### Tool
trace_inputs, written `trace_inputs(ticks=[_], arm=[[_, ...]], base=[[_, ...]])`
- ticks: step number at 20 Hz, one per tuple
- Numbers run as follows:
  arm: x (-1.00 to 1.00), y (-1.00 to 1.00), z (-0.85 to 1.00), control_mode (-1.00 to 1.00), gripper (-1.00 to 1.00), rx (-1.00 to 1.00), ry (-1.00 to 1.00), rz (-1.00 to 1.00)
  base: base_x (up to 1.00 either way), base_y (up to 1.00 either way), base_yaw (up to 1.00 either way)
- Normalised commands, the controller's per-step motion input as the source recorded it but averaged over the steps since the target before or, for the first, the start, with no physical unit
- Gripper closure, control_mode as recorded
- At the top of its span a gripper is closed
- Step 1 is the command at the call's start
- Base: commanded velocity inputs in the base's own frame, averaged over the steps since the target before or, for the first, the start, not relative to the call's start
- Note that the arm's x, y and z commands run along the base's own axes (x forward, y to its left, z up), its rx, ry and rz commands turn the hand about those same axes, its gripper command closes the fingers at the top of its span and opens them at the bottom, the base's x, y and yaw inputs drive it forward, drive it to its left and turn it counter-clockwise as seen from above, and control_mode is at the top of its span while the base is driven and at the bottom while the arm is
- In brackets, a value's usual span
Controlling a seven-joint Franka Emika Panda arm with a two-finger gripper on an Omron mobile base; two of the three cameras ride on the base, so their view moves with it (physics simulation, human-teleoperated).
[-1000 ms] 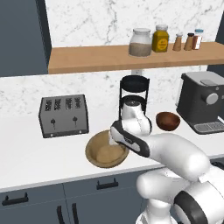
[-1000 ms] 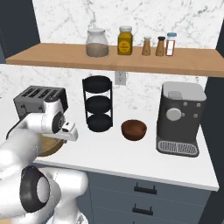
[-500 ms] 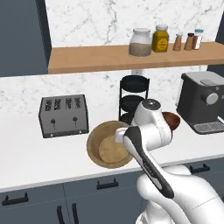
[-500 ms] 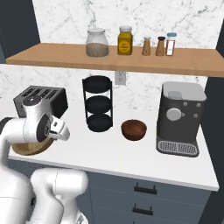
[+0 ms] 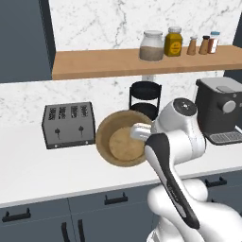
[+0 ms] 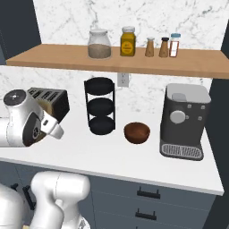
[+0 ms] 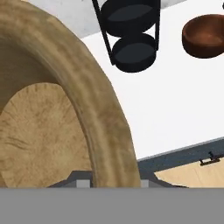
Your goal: Pick up the bowls on the counter and stack them on top of one another in the open cabinet. Place the smaller bowl on top of the larger bowl.
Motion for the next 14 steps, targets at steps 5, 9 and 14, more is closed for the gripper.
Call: trace_inputs(ticks=[5, 9, 14], arm=[[-0.15, 0.00, 1.00, -1.00, 1.00, 0.11, 0.00, -0.33], [-0.32, -0.16, 0.93, -1.00, 1.00, 0.16, 0.00, -0.18], [-0.08, -0.25, 0.74, -1.00, 1.00, 0.23, -0.03, -0.02]], base=[[0.00, 0.00, 0.00], [0.00, 0.00, 0.00], [0.00, 0.00, 0.00]])
